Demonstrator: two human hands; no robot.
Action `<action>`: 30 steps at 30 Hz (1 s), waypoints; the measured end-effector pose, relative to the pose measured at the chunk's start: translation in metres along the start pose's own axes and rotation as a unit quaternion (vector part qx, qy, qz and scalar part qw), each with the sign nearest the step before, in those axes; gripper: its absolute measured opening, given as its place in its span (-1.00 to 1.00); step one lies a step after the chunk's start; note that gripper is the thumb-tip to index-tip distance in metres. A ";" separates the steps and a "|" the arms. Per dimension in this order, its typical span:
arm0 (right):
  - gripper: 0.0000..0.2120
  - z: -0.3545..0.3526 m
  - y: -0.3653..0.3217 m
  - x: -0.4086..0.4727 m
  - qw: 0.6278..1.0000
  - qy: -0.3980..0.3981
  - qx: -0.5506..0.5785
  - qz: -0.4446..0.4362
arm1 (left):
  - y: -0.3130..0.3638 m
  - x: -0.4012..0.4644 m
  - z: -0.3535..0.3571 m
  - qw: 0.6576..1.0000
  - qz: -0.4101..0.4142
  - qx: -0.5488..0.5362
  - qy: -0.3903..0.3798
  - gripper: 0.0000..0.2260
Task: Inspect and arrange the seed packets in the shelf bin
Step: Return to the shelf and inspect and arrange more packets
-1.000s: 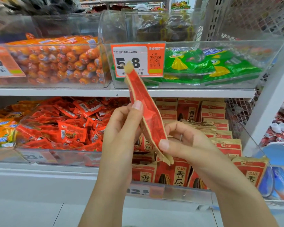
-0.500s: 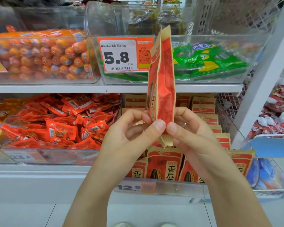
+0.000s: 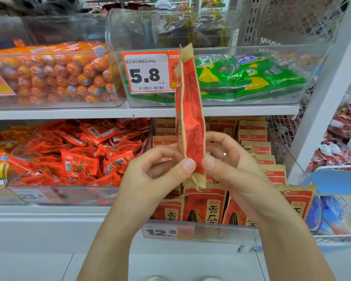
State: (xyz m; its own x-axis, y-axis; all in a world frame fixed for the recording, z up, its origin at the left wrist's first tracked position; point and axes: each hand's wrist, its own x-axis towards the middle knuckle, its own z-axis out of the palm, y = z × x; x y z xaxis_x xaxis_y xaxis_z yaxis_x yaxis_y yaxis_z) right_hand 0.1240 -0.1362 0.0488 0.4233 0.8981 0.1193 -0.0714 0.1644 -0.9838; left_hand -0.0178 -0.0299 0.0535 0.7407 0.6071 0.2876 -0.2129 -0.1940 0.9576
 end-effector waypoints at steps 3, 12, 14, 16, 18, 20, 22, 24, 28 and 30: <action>-0.32 0.000 -0.001 0.003 1.000 0.024 -0.004 0.004 | 0.001 -0.001 -0.008 0.999 -0.028 -0.004 -0.022 -0.58; -0.48 0.008 -0.001 0.004 0.993 0.076 0.093 0.001 | 0.007 -0.004 -0.008 0.994 -0.087 -0.047 -0.045 -0.72; -0.45 0.006 -0.004 0.004 0.993 0.082 0.084 -0.002 | 0.007 -0.002 -0.004 0.995 -0.092 -0.043 0.026 -0.69; -0.43 0.007 -0.002 0.002 0.997 0.079 0.026 -0.006 | 0.009 0.001 0.000 0.990 -0.093 -0.060 0.086 -0.64; -0.48 0.011 -0.002 0.001 0.997 0.065 -0.026 -0.008 | 0.011 0.003 0.001 0.990 -0.075 -0.048 0.114 -0.66; -0.56 0.017 -0.002 0.000 0.998 0.040 -0.041 -0.005 | 0.011 0.003 0.001 0.987 -0.064 -0.038 0.139 -0.74; -0.62 0.022 -0.005 -0.001 0.999 0.033 -0.029 0.005 | 0.010 0.004 0.000 0.986 -0.068 -0.041 0.143 -0.78; -0.61 0.023 -0.007 -0.001 0.998 0.055 -0.002 0.012 | 0.009 0.003 0.002 0.988 -0.075 -0.035 0.130 -0.77; -0.75 0.025 -0.004 0.000 0.991 0.123 0.042 -0.016 | 0.008 0.005 0.010 0.989 -0.067 -0.045 0.128 -0.80; -0.79 0.030 -0.002 0.000 0.986 0.154 0.034 -0.047 | 0.003 0.007 0.013 0.982 -0.033 -0.031 0.183 -0.81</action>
State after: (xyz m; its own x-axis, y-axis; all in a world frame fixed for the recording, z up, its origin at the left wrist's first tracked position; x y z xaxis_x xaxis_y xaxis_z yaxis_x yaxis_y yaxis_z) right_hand 0.0970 -0.1247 0.0547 0.6841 0.7133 0.1521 -0.0761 0.2772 -0.9578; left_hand -0.0046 -0.0364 0.0586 0.4772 0.8556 0.2006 -0.2187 -0.1054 0.9701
